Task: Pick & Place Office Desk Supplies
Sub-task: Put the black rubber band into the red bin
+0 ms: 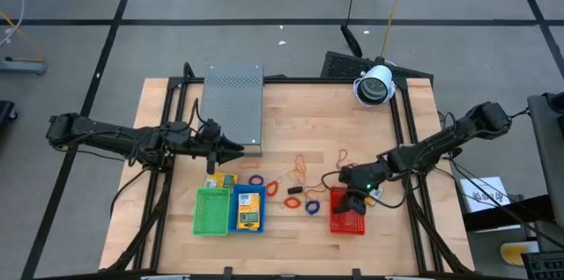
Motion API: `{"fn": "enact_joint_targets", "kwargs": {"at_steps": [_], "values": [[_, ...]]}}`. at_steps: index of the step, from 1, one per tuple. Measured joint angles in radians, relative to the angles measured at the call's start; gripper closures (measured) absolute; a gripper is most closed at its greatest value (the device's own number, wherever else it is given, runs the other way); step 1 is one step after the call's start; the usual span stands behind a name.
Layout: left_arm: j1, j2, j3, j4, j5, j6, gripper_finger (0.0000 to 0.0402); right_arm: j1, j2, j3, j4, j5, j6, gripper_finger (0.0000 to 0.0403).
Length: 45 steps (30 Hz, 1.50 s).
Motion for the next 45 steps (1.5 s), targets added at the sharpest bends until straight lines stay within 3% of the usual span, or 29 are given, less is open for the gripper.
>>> {"fn": "enact_joint_targets", "kwargs": {"at_steps": [4, 9, 17, 19, 22, 25, 29, 34, 40, 45], "values": [[0.000, 0.000, 0.000, 0.000, 0.000, -0.007, 0.0256, 0.003, 0.000, 0.000, 0.048, -0.010, 0.046, 0.0292], [0.000, 0.000, 0.000, 0.001, 0.001, -0.019, 0.0256, 0.008, 0.000, 0.000, 0.123, -0.128, 0.096, 0.0242], [0.000, 0.000, 0.000, -0.002, 0.001, -0.028, 0.0256, 0.045, -0.053, 0.000, 0.226, -0.151, 0.160, 0.0230], [0.000, 0.000, 0.000, -0.003, 0.001, -0.029, 0.0256, 0.039, -0.078, 0.000, 0.280, -0.114, 0.164, 0.0235], [0.000, 0.000, 0.000, -0.004, 0.001, -0.029, 0.0256, 0.025, -0.106, 0.000, 0.390, 0.026, 0.098, 0.0242], [0.000, 0.000, 0.000, -0.004, 0.001, -0.029, 0.0256, 0.005, -0.110, 0.000, 0.578, 0.157, -0.003, 0.0243], [0.000, 0.000, 0.000, -0.004, 0.001, -0.064, 0.0256, -0.015, -0.107, 0.000, 0.830, 0.305, -0.005, 0.0240], [0.000, 0.000, 0.000, -0.003, 0.002, -0.128, 0.0256, -0.031, -0.108, 0.000, 0.983, 0.457, -0.062, 0.0239], [0.000, 0.000, 0.000, -0.003, 0.003, -0.174, 0.0256, -0.058, -0.107, 0.016, 0.882, 0.450, -0.145, 0.0248], [0.000, 0.000, 0.000, 0.007, 0.003, -0.198, 0.0256, -0.068, -0.081, 0.260, 0.294, 0.420, -0.353, 0.0265]]}}
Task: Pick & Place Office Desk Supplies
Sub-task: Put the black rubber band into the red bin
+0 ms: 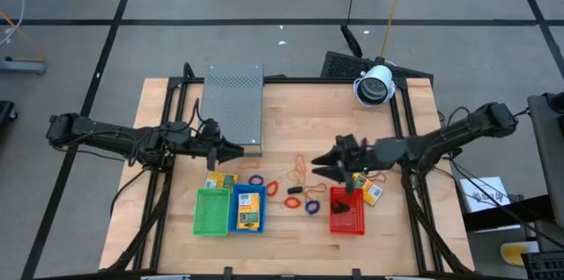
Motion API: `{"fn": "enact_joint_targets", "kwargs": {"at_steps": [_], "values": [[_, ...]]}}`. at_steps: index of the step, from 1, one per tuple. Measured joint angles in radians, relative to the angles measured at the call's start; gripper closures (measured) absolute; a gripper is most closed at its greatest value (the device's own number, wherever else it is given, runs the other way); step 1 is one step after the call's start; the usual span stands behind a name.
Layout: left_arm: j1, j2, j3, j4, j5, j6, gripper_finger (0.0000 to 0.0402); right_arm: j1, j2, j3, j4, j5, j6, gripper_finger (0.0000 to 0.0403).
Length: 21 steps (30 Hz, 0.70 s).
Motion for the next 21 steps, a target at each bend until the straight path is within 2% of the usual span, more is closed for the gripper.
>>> {"fn": "enact_joint_targets", "kwargs": {"at_steps": [4, 10, 15, 21], "values": [[0.000, 0.000, 0.000, 0.010, -0.002, 0.012, 0.0256, -0.029, 0.079, 0.217, -0.398, -0.035, -0.063, 0.0274], [0.000, 0.000, 0.000, 0.010, -0.010, 0.040, 0.0256, -0.067, 0.245, 0.414, -0.712, -0.182, -0.064, 0.0277], [0.000, 0.000, 0.000, 0.012, -0.011, 0.089, 0.0256, -0.071, 0.403, 0.523, -0.787, -0.239, -0.120, 0.0277], [0.016, 0.000, 0.000, 0.041, -0.011, 0.115, 0.0256, -0.122, 0.525, 0.568, -0.801, -0.416, -0.206, 0.0277]]}}
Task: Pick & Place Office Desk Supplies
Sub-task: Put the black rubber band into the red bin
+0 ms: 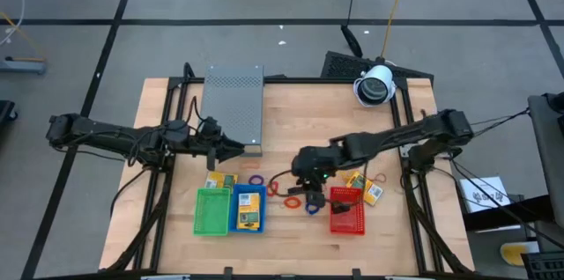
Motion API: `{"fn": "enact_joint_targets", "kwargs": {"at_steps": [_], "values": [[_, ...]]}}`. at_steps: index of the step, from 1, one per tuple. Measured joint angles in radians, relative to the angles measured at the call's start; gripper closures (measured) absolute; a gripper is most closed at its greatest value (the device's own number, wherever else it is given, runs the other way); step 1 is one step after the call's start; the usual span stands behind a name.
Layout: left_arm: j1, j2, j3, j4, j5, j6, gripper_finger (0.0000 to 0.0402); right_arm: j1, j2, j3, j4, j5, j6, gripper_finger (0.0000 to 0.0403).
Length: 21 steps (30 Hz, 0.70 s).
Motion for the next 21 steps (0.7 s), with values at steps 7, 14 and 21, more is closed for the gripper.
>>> {"fn": "enact_joint_targets", "kwargs": {"at_steps": [7, 14, 21], "values": [[0.032, 0.000, -0.001, 0.048, 0.016, 0.081, 0.0256, -0.078, 0.022, 0.000, -0.129, 0.010, -0.077, 0.0277], [0.040, 0.000, -0.001, 0.045, 0.031, 0.186, 0.0256, -0.047, 0.021, 0.001, -0.126, 0.238, -0.016, 0.0277], [0.051, 0.000, -0.001, 0.045, 0.012, 0.227, 0.0256, -0.039, 0.120, 0.000, -0.118, 0.201, 0.009, 0.0277]]}}
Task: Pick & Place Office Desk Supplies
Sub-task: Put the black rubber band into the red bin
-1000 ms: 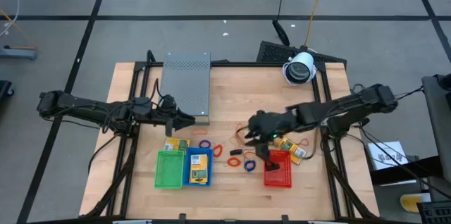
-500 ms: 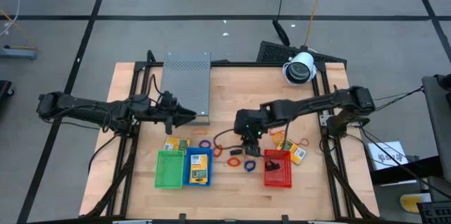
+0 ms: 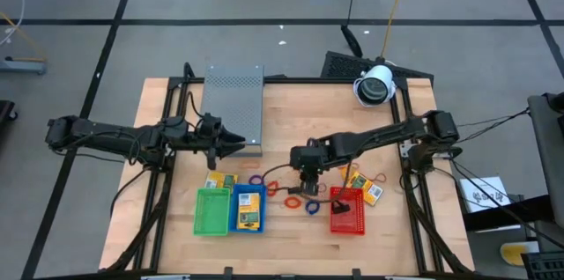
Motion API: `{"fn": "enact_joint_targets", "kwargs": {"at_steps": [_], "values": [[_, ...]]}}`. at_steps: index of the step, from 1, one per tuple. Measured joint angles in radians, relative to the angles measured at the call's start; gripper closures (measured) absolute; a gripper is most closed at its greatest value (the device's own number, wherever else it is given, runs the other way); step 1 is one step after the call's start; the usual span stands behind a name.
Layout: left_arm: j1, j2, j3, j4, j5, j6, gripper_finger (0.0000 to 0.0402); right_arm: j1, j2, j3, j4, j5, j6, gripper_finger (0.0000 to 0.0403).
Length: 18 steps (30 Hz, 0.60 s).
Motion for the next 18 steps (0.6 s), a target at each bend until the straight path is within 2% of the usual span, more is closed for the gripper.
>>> {"fn": "enact_joint_targets", "kwargs": {"at_steps": [4, 18], "values": [[0.006, 0.000, 0.000, 0.002, -0.004, -0.007, 0.0256, 0.021, 0.041, 0.000, 0.017, -0.047, 0.021, 0.0277], [0.003, 0.000, 0.000, -0.002, -0.004, -0.001, 0.0256, 0.120, 0.065, 0.000, 0.087, -0.019, 0.075, 0.0277]]}}
